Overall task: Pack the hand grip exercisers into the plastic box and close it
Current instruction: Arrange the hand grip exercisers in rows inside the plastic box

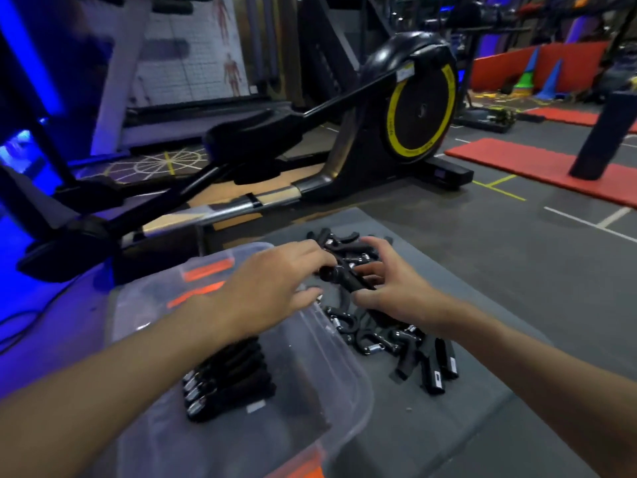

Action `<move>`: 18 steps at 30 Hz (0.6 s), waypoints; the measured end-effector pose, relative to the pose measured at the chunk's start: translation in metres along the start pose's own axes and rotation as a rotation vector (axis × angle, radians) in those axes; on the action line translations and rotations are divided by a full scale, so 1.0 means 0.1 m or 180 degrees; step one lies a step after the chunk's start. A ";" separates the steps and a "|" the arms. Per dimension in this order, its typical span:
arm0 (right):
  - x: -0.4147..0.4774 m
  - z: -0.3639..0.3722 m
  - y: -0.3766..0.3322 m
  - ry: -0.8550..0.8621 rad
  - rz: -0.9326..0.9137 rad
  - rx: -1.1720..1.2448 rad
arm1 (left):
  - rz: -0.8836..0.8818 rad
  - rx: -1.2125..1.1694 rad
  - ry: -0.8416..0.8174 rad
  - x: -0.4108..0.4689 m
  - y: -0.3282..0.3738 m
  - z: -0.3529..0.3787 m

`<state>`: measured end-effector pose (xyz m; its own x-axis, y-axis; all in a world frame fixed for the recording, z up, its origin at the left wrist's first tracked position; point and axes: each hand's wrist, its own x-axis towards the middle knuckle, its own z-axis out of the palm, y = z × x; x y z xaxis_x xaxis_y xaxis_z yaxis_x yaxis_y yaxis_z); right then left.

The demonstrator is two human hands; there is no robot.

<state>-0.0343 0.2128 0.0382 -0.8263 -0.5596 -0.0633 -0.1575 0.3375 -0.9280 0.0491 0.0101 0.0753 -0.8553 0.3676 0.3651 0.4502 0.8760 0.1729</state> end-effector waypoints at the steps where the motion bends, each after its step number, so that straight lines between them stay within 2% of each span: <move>1: 0.01 0.11 -0.08 -0.0125 -0.0016 -0.0012 | 0.0020 0.0045 0.0021 -0.10 -0.04 -0.08; 5: 0.05 0.51 -0.44 -0.0767 -0.0115 0.0026 | -0.0037 0.0005 0.0056 -0.48 -0.21 -0.36; 8: 0.09 0.71 -0.66 -0.1070 -0.0301 -0.0141 | -0.0335 -0.0151 0.0129 -0.82 -0.34 -0.52; 12: 0.15 0.88 -0.79 -0.1111 -0.0789 -0.0897 | -0.0879 -0.0120 0.0202 -1.21 -0.51 -0.57; 15: 0.11 0.99 -0.78 -0.1195 -0.0948 -0.0968 | -0.1143 -0.0130 0.0279 -1.31 -0.59 -0.53; 18: 0.10 1.04 -0.73 -0.0838 -0.0960 -0.0830 | -0.1395 -0.0291 0.0416 -1.36 -0.61 -0.45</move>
<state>0.0250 0.1032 0.0673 -0.5631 -0.8232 0.0728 -0.5276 0.2903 -0.7983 0.1499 -0.1079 0.0563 -0.9331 -0.0787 0.3509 0.0793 0.9067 0.4143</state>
